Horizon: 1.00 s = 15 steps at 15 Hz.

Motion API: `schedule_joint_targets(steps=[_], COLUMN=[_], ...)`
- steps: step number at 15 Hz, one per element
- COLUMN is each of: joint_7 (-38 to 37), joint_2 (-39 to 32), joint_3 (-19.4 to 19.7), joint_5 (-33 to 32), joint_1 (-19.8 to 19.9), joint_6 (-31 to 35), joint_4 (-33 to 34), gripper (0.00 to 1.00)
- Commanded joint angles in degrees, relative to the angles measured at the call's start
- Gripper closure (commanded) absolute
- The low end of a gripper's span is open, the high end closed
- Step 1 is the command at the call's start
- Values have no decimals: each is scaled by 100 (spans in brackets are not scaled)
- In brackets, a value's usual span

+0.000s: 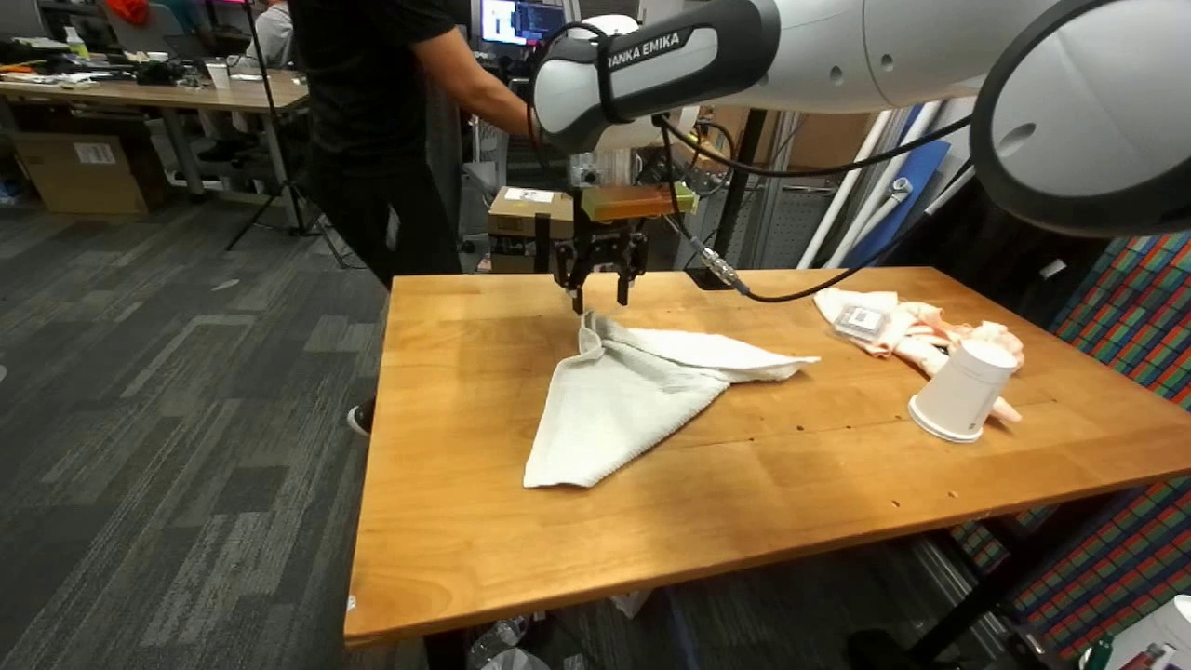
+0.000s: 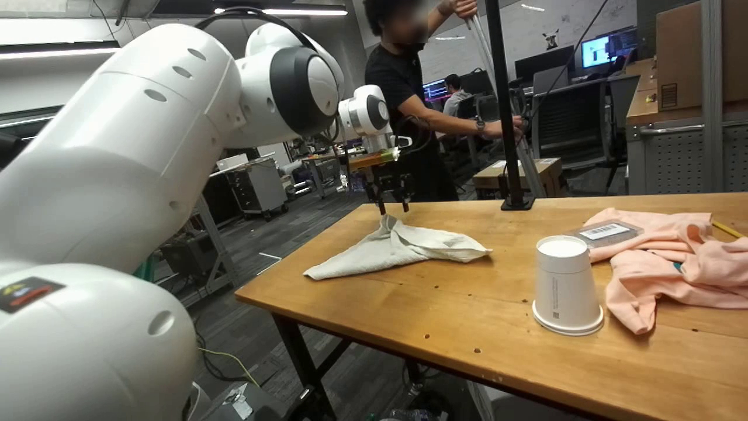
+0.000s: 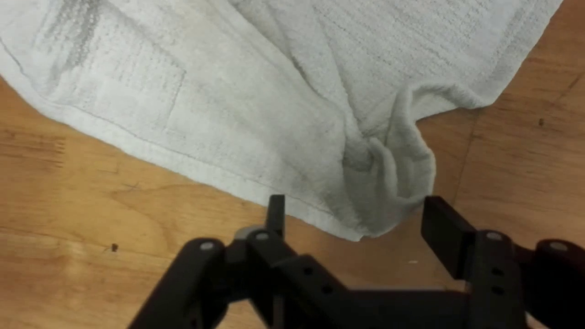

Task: Fold the cloth on the table

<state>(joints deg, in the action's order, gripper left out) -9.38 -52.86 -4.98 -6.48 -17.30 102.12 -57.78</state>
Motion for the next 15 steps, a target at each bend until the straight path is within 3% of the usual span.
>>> schedule_joint_targets(steps=[1,15], joint_7=[-277,-720], joint_2=[896,2743], joint_3=[42,401], joint_5=[85,-45], joint_1=[238,645], joint_6=[673,2577], joint_4=[-1381,-5111], gripper=[0,0])
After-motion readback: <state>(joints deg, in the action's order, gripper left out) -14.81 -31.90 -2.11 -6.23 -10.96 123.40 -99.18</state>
